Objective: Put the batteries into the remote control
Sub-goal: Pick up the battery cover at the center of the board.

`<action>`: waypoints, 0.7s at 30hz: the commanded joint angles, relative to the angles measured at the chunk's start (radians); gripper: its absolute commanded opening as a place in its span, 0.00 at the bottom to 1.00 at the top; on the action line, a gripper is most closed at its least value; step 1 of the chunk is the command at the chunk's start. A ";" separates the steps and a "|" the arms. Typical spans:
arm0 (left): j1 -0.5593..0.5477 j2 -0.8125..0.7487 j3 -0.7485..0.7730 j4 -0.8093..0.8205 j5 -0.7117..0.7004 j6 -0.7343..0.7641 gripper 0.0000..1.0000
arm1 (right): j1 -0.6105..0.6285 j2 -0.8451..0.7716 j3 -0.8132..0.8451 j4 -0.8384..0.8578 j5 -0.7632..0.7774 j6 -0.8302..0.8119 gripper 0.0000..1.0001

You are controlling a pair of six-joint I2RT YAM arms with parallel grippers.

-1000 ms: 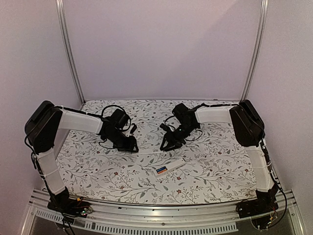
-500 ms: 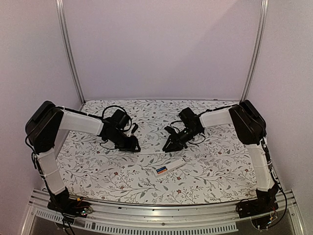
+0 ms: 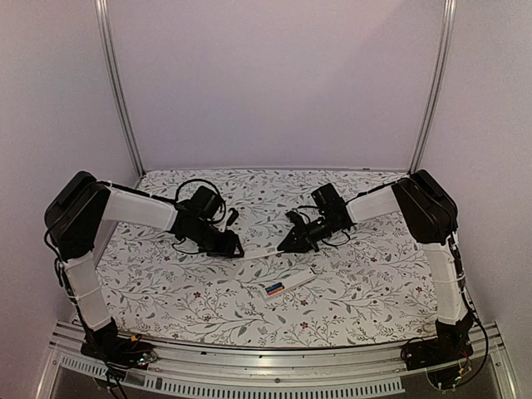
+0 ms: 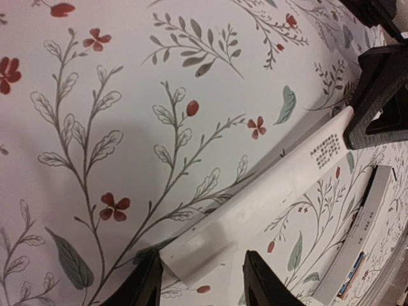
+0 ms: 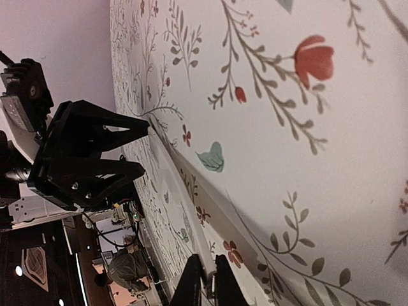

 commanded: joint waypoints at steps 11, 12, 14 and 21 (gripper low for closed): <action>-0.065 -0.414 -0.155 0.086 -0.121 0.228 0.99 | -0.056 -0.260 -0.144 0.052 -0.070 -0.051 0.00; -0.080 -0.433 -0.164 0.088 -0.120 0.258 1.00 | -0.055 -0.272 -0.151 0.029 -0.082 -0.080 0.00; -0.120 -0.462 -0.174 0.075 -0.133 0.332 0.99 | -0.055 -0.305 -0.163 -0.024 -0.101 -0.126 0.00; -0.255 -0.475 -0.171 0.033 -0.149 0.577 1.00 | -0.045 -0.394 -0.130 -0.415 -0.116 -0.460 0.00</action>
